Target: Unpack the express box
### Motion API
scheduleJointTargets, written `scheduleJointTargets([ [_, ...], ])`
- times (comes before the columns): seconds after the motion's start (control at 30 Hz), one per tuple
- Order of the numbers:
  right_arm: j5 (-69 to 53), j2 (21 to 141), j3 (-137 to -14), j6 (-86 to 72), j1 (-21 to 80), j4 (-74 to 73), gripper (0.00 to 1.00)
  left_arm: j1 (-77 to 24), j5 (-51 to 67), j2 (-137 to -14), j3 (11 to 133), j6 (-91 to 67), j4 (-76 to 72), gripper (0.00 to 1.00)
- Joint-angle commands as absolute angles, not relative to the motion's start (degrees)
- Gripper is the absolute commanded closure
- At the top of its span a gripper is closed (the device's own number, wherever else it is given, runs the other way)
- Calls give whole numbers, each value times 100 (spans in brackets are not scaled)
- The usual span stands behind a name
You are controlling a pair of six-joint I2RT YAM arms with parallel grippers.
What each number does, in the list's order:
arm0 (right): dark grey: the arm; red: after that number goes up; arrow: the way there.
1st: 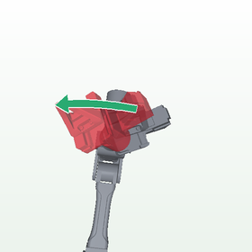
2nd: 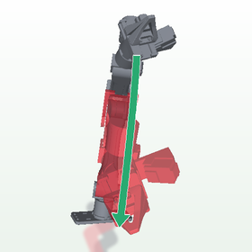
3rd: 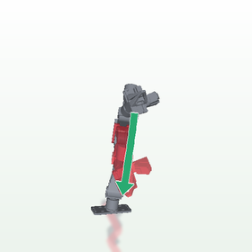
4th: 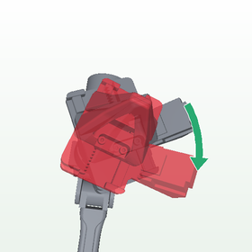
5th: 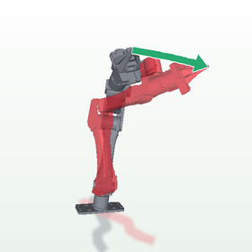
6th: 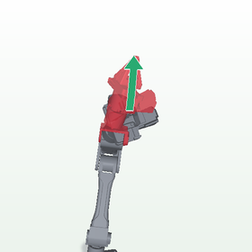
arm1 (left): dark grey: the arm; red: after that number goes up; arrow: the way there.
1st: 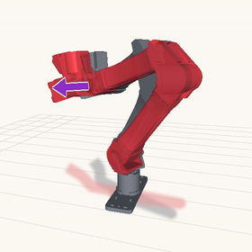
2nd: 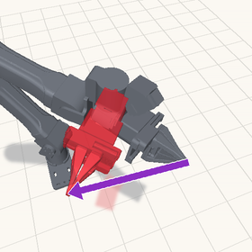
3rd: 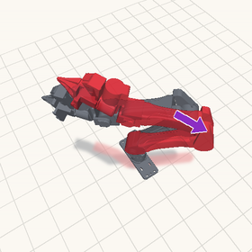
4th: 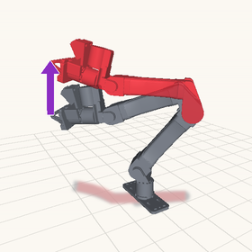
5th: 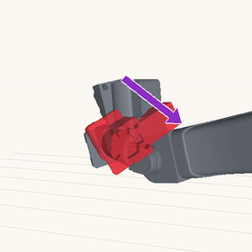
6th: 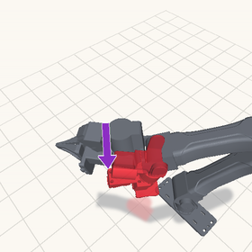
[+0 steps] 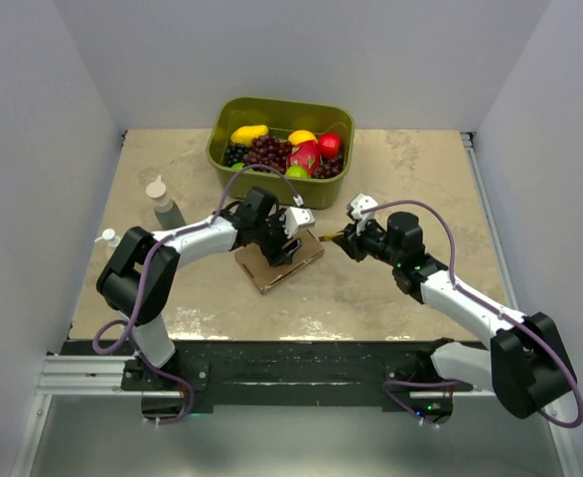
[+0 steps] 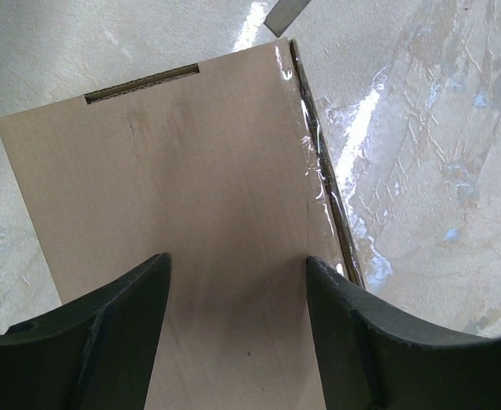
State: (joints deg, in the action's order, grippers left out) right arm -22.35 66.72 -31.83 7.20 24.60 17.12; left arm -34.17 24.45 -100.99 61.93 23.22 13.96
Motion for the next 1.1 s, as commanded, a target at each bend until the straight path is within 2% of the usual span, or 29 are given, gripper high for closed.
scheduleJointTargets([
  [0.0,-1828,6645,-3305,1019,2575,1635,100,-3445,2707,-10415,6161,2285,1978,33],
  [0.4,-1485,6952,-3577,1090,2707,976,100,-3428,2751,-10529,6223,2232,2030,34],
  [1.07,-1274,6662,-3472,1055,2760,1213,100,-3410,2830,-10591,6179,2197,2065,36],
])
